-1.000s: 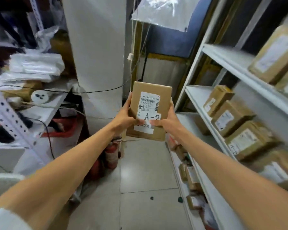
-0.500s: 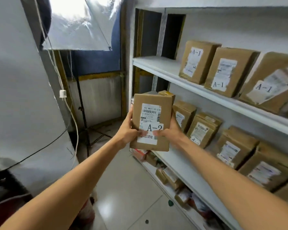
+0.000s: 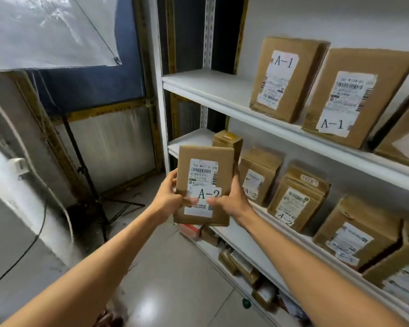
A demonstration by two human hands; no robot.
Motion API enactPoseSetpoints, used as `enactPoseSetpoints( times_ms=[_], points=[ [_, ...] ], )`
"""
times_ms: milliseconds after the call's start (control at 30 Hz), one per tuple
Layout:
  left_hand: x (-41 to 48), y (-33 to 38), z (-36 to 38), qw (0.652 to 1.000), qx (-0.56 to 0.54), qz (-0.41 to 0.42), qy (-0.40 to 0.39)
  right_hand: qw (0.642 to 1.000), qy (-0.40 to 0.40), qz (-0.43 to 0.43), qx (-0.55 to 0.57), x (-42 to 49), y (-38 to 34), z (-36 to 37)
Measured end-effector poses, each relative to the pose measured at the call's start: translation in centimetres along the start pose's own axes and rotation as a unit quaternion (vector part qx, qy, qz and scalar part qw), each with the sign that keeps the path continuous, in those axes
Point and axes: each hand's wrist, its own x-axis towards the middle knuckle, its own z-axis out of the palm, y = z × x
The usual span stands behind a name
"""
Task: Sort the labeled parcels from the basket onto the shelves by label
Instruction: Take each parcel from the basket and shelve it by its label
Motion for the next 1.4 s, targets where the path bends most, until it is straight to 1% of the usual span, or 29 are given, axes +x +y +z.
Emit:
enactPoseSetpoints(
  times_ms=[100, 233, 467, 567, 667, 867, 1033, 1200, 1300, 1400],
  points=[
    [4.6, 0.2, -0.8, 1.0, 0.012, 0.001, 0.004, 1.0, -0.016, 0.009, 0.014, 4.8, 0.3, 0.2],
    [9.7, -0.2, -2.1, 1.0, 0.022, -0.009, 0.018, 0.999, -0.023, 0.013, -0.018, 10.2, 0.6, 0.8],
    [15.9, -2.4, -5.5, 0.997, 0.056, -0.032, 0.051, 0.999, -0.015, 0.035, -0.035, 17.3, 1.8, 3.7],
    [19.4, -2.8, -7.4, 0.996, 0.063, -0.038, 0.056, 0.999, -0.003, 0.026, -0.045, 21.2, 2.1, 5.3],
    [23.9, -2.6, -9.3, 0.996, 0.061, -0.051, 0.038, 0.998, 0.027, 0.032, -0.046, 24.9, 2.4, 7.1],
    [32.9, -2.8, -11.7, 0.992, 0.096, -0.076, -0.027, 0.99, 0.101, 0.097, -0.019, 31.5, 3.1, 10.3],
    [39.1, -3.5, -11.8, 0.99, 0.109, -0.068, -0.058, 0.98, 0.167, 0.107, -0.001, 36.3, 4.2, 11.6],
    [43.6, -4.4, -10.4, 0.99, 0.108, -0.052, -0.08, 0.961, 0.248, 0.126, -0.005, 39.7, 5.5, 11.2],
    [45.7, -6.0, -9.6, 0.988, 0.088, -0.066, -0.104, 0.952, 0.269, 0.145, -0.025, 40.8, 6.4, 11.0],
    [46.8, -7.4, -8.7, 0.985, 0.093, -0.066, -0.129, 0.945, 0.27, 0.179, -0.046, 41.2, 7.8, 10.7]
  ],
)
